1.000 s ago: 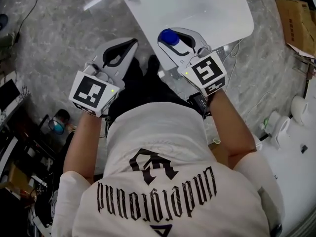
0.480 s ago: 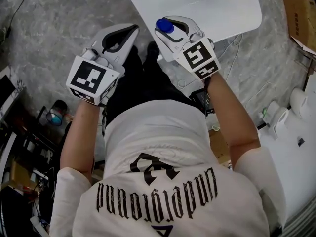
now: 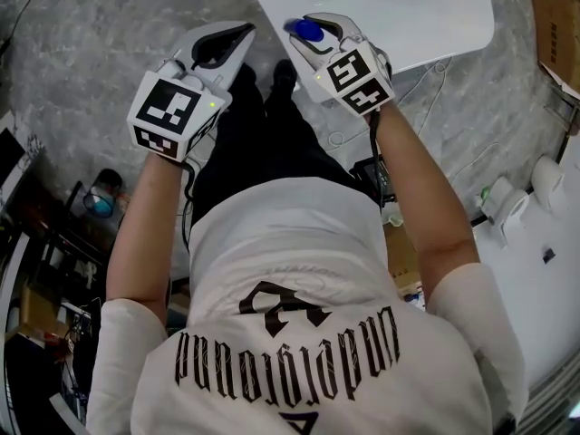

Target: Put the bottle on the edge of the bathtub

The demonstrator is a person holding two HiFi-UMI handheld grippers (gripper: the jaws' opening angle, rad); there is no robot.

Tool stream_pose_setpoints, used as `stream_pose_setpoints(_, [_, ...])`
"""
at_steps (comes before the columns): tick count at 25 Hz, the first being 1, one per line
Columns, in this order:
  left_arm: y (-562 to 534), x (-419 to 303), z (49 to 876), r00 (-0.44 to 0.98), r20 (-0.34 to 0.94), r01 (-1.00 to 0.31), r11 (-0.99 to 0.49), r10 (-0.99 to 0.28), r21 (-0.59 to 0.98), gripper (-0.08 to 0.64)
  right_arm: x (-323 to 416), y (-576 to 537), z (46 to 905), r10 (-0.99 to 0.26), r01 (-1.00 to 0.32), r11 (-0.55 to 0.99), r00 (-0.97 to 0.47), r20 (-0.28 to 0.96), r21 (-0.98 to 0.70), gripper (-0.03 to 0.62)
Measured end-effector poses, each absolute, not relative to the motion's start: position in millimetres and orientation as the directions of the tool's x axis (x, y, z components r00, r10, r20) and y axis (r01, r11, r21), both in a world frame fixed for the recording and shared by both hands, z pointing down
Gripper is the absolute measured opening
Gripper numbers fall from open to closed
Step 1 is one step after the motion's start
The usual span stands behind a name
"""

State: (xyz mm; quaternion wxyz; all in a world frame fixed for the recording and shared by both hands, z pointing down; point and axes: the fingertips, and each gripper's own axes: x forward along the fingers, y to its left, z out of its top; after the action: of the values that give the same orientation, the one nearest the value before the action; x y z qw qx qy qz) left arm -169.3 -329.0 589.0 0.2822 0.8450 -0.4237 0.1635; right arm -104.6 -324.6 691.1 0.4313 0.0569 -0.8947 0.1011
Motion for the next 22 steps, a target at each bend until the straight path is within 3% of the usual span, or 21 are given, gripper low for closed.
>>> stream_pose_setpoints(22, [-336, -164, 632, 0.617, 0.551, -0.787, -0.464, -0.562, 0.407, 0.008, -98, -333, 747, -0.024, -0.187, 0.978, -0.548, 0.836, -0.095, 0.155])
